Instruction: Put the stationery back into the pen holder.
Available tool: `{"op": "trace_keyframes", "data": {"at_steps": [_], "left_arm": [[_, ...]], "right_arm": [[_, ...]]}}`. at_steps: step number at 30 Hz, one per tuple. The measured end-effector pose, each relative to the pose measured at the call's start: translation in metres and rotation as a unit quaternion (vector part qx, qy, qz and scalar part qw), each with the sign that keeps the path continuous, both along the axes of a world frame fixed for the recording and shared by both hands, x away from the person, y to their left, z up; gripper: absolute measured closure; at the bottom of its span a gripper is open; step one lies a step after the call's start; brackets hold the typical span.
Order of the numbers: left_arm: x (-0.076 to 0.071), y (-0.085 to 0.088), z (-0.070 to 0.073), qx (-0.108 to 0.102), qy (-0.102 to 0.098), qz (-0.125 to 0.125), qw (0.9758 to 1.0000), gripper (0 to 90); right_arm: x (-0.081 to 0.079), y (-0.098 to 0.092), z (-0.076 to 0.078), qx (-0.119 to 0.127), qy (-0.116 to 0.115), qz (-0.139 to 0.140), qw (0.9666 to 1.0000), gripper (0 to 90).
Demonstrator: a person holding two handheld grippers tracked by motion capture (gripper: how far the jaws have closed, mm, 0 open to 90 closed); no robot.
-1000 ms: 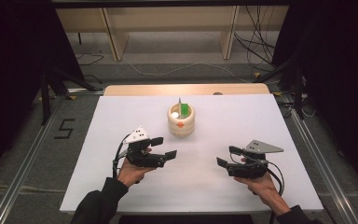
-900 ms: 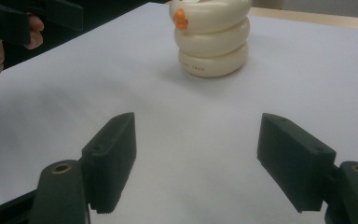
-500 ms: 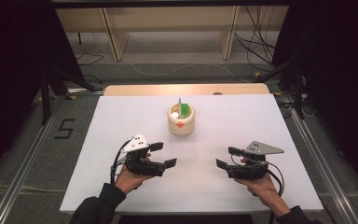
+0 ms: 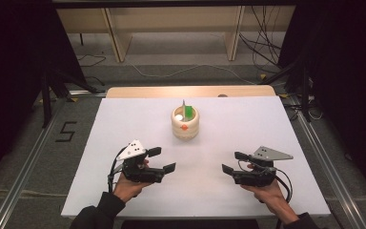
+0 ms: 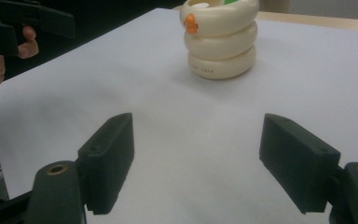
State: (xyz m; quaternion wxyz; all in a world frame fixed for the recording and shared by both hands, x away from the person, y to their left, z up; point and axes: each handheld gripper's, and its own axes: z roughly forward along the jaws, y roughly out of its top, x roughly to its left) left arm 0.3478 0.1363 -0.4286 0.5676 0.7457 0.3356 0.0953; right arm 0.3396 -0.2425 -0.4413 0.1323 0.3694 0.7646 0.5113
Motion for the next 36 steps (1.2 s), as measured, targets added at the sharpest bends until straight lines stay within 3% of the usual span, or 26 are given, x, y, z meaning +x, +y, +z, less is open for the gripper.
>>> {"op": "trace_keyframes", "data": {"at_steps": [10,16,36], "left_arm": [[-0.007,0.008,0.001,-0.011,-0.013,0.029,0.9994,7.9],[-0.009,0.012,0.000,-0.002,-0.013,0.028,0.9995,7.1],[-0.008,0.015,-0.002,0.000,-0.018,0.034,0.9993,8.7]], "right_arm": [[-0.006,-0.001,0.001,0.001,0.000,-0.005,1.0000,27.2],[-0.007,-0.002,0.000,0.002,-0.001,-0.008,1.0000,27.2],[-0.006,-0.002,0.000,0.002,-0.005,-0.007,1.0000,27.2]]}}
